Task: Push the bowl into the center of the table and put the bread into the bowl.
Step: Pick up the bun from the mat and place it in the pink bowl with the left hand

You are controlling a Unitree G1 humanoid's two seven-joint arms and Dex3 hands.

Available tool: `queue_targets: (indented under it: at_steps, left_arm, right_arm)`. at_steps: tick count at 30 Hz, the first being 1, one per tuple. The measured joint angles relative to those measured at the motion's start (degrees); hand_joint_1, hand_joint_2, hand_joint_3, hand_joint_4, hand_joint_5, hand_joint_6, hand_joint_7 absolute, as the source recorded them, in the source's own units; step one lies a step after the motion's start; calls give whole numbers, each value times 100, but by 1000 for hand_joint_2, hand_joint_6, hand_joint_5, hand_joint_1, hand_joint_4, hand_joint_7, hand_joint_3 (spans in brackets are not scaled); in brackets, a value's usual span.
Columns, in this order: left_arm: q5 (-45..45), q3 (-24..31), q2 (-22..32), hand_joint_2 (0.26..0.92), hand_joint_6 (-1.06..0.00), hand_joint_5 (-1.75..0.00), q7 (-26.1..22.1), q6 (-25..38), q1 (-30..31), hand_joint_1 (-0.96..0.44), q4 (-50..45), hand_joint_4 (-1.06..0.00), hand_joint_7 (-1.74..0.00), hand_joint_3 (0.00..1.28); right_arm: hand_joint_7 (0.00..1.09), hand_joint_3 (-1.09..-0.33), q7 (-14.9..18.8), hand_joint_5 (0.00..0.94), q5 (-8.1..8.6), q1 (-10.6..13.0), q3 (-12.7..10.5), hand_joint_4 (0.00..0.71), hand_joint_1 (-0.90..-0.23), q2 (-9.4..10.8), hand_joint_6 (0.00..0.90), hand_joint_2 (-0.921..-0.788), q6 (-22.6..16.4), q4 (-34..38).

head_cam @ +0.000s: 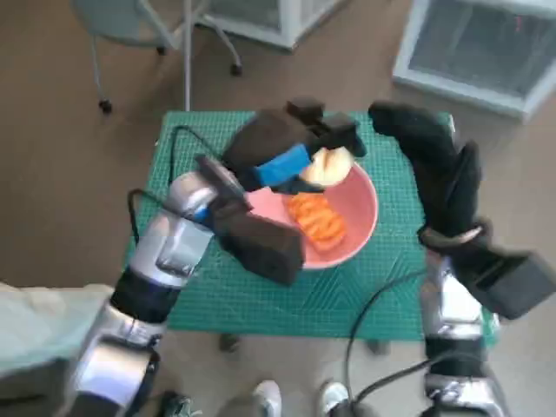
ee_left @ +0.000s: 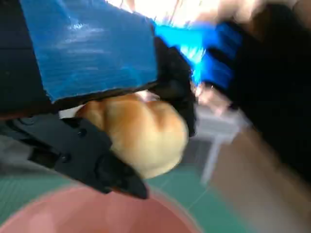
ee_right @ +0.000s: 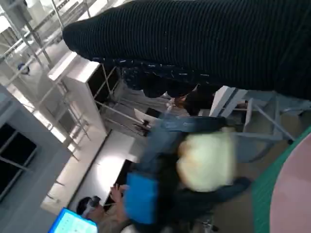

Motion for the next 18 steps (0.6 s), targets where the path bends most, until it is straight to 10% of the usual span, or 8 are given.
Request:
queue_targets:
  at_steps: [12,15,18]
  left_arm:
    - [153,-385,-354,921,-505,-1322,208,-380,-38,1,1337,-534,-1289,187]
    - [153,-400,-360,856,-459,-474,214,-417,-43,-83,1480,-430,-580,102]
    - [163,-439,-336,839,-420,-195,204,-391,-39,-167,1479,-339,-295,48]
  right_arm:
    - [519,-776,-74,2,-16,107,-45,132,-755,-28,-1,-921,0,-77]
    - [520,-775,-103,2,-24,110,-43,133,-755,-28,-1,-921,0,-95]
    - [519,-775,-133,2,-39,111,-42,133,-755,-31,-1,-921,0,-118]
